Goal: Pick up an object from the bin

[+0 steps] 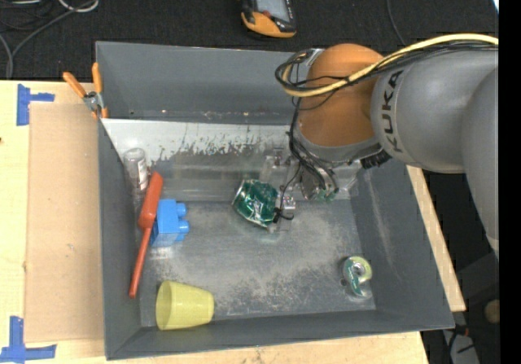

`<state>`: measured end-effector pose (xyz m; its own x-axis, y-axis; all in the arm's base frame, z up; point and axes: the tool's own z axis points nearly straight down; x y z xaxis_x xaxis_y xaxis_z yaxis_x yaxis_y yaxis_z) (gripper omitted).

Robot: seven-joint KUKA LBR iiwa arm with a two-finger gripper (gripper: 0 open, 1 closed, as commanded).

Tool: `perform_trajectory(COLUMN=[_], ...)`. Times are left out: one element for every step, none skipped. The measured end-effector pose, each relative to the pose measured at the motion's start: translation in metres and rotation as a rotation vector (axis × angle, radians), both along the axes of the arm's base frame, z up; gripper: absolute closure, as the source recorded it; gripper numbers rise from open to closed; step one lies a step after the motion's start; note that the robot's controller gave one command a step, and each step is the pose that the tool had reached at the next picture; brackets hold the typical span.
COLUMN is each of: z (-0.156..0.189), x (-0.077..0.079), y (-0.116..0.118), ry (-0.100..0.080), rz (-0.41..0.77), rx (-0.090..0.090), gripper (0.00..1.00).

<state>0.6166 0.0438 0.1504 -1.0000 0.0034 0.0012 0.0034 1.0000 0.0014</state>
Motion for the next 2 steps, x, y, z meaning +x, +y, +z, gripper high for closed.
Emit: perform_trajectory(z=[0.000,0.064], x=[0.000,-0.006], y=[0.000,-0.009], ry=[0.000,-0.007], rz=[0.000,-0.005], rx=[0.000,0.001], gripper=[0.00,0.00])
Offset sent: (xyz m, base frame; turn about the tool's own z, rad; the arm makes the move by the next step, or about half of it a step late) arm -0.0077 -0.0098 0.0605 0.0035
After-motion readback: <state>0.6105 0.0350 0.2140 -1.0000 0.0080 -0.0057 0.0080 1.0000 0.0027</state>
